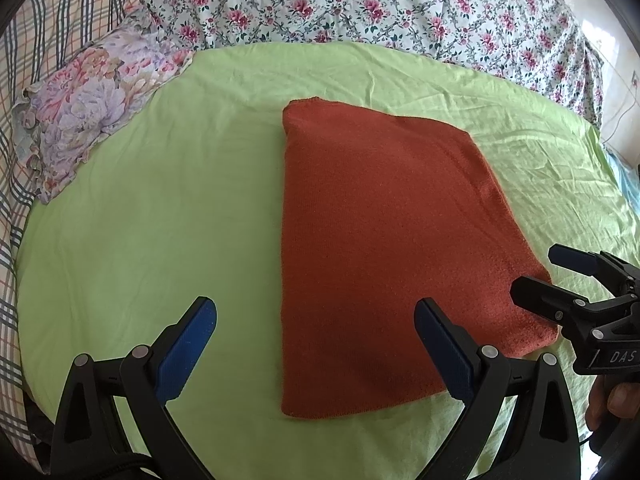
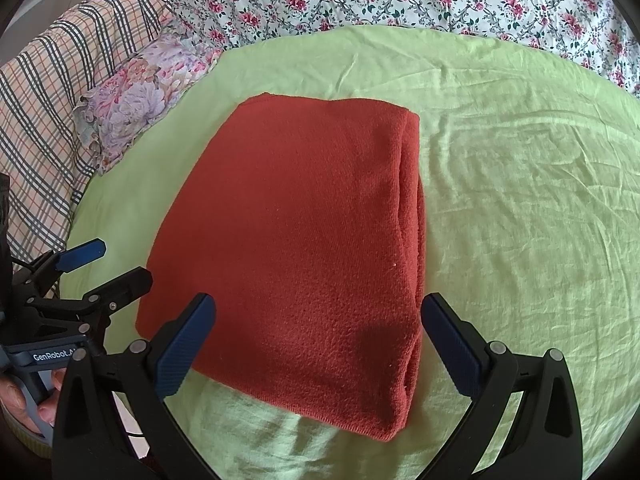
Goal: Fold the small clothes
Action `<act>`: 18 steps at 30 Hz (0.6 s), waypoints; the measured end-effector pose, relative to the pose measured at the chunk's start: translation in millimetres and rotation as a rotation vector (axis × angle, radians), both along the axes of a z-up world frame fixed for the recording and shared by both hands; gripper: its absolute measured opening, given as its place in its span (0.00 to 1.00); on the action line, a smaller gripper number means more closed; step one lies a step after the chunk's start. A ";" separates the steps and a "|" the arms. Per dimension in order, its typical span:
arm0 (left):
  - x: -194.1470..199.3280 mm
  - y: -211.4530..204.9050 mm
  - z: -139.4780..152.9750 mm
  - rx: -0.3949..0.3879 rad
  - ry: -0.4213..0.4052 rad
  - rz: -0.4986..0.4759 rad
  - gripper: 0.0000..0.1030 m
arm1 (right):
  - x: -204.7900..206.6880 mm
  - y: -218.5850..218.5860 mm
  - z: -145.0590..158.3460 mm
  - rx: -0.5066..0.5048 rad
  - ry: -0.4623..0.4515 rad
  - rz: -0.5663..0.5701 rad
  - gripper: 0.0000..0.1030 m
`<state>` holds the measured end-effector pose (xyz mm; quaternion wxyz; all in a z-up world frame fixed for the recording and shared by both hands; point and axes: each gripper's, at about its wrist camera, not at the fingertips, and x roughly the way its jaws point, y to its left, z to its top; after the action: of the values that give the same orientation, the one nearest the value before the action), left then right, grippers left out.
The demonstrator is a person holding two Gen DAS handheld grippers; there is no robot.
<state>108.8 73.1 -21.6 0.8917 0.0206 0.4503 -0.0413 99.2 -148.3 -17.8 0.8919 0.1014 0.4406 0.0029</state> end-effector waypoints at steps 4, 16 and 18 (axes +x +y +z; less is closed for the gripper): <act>3.2 2.2 2.0 0.004 -0.021 -0.007 0.96 | 6.3 -3.5 1.6 -0.019 0.001 -0.001 0.99; 9.3 5.8 4.1 0.021 -0.031 0.011 0.96 | 12.5 -12.1 -2.0 -0.013 0.004 -0.017 0.99; 9.2 6.1 4.7 0.022 -0.034 0.015 0.96 | 13.0 -12.3 -2.3 -0.010 0.002 -0.015 0.99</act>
<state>118.0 79.1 -16.9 0.8992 0.0277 0.4357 -0.0295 112.2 -160.6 -20.1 0.8921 0.1001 0.4406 -0.0063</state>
